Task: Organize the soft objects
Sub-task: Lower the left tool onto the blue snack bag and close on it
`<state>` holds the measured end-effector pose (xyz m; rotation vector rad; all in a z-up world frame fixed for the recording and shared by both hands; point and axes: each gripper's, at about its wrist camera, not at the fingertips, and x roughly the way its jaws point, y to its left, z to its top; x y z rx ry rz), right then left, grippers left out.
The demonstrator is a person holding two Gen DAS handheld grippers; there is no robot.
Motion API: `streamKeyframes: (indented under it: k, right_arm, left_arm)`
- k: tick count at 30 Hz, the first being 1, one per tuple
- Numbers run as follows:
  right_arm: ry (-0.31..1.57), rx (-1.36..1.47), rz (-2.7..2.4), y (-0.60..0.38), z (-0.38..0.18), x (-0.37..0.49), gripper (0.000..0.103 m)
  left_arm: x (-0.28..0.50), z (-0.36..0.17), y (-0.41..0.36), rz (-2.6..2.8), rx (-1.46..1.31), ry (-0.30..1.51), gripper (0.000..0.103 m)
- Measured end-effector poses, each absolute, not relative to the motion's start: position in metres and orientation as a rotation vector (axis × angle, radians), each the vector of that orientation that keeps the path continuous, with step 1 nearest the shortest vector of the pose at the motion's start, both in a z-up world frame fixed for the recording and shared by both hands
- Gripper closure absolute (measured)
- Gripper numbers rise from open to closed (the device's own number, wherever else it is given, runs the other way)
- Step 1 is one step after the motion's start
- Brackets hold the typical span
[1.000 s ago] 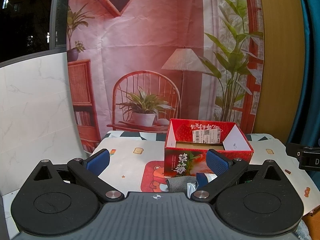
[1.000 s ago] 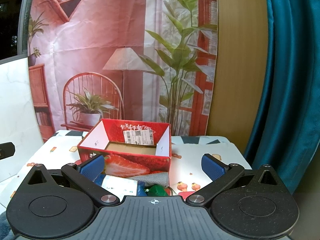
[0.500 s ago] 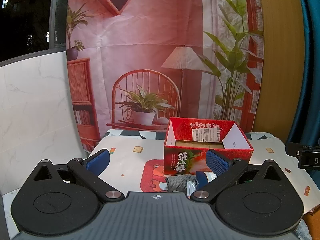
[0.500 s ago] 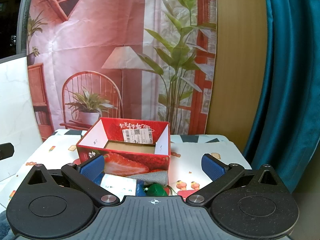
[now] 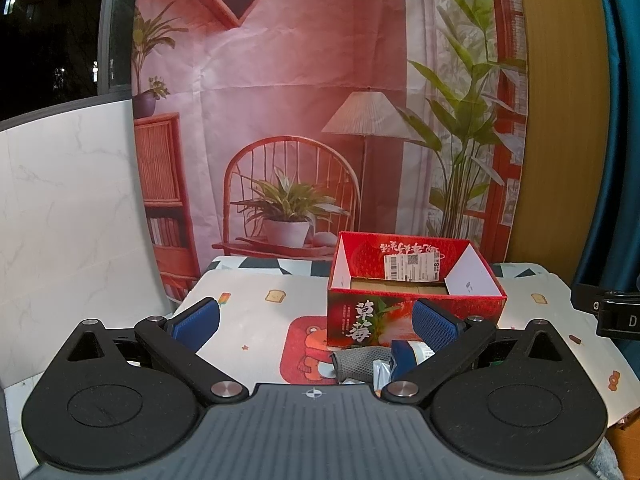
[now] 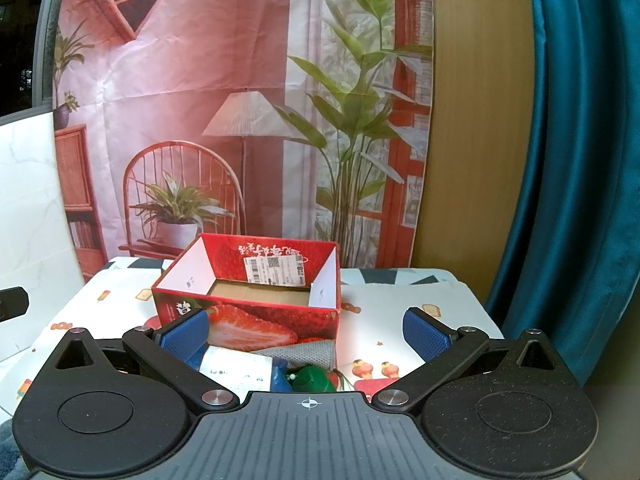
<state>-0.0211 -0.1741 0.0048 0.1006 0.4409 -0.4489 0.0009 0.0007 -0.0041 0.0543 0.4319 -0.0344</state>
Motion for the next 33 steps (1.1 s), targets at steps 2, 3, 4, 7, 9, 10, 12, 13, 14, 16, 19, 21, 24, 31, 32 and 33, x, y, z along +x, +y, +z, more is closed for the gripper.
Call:
streamKeyframes:
  k: [2, 3, 4, 7, 9, 10, 12, 13, 14, 16, 19, 21, 24, 31, 32, 33]
  right_arm:
    - [0.442, 0.101, -0.450, -0.173, 0.005, -0.021, 0.000]
    - [0.442, 0.100, -0.450, -0.174, 0.003, -0.020, 0.000]
    - [0.441, 0.100, -0.449, -0.174, 0.003, -0.020, 0.000]
    - [0.436, 0.110, -0.426, -0.177, -0.002, -0.017, 0.000]
    - [0.436, 0.117, -0.416, -0.180, -0.009, -0.014, 0.000]
    - [0.438, 0.119, -0.413, -0.183, -0.014, -0.011, 0.000]
    - [0.441, 0.125, -0.411, -0.188, -0.022, -0.004, 0.000]
    - [0.448, 0.129, -0.410, -0.191, -0.026, 0.000, 0.000]
    - [0.455, 0.133, -0.410, -0.192, -0.029, 0.009, 0.000]
    - [0.469, 0.144, -0.408, -0.197, -0.037, 0.020, 0.000]
    - [0.504, 0.154, -0.415, -0.206, -0.055, 0.037, 0.000]
    - [0.530, 0.155, -0.421, -0.211, -0.067, 0.047, 0.000]
    - [0.558, 0.156, -0.424, -0.216, -0.083, 0.061, 0.000]
    - [0.604, 0.187, -0.420, -0.226, -0.116, 0.082, 0.000]
    - [0.613, 0.196, -0.414, -0.227, -0.122, 0.084, 0.000]
    - [0.621, 0.203, -0.409, -0.227, -0.126, 0.085, 0.000]
  left_arm:
    - [0.005, -0.004, 0.000, -0.038, 0.058, 0.436, 0.000]
    - [0.008, -0.005, 0.000, -0.038, 0.063, 0.438, 0.000]
    - [0.011, -0.006, 0.000, -0.034, 0.067, 0.440, 0.000]
    - [0.024, -0.013, 0.000, -0.010, 0.091, 0.443, 0.000]
    - [0.034, -0.018, 0.000, 0.007, 0.098, 0.453, 0.000]
    - [0.041, -0.022, 0.001, 0.009, 0.098, 0.462, 0.000]
    - [0.053, -0.029, 0.003, 0.012, 0.093, 0.487, 0.000]
    - [0.059, -0.033, 0.004, 0.011, 0.091, 0.498, 0.000]
    - [0.065, -0.038, 0.004, 0.011, 0.095, 0.507, 0.000]
    - [0.073, -0.048, 0.002, 0.015, 0.110, 0.522, 0.000]
    - [0.087, -0.065, 0.000, 0.017, 0.134, 0.551, 0.000]
    - [0.097, -0.076, -0.002, 0.007, 0.136, 0.578, 0.000]
    - [0.109, -0.091, -0.003, -0.011, 0.126, 0.609, 0.000]
    - [0.127, -0.125, -0.011, -0.086, 0.109, 0.655, 0.000]
    - [0.128, -0.129, -0.012, -0.093, 0.106, 0.661, 0.000]
    - [0.131, -0.134, -0.013, -0.102, 0.104, 0.671, 0.000]
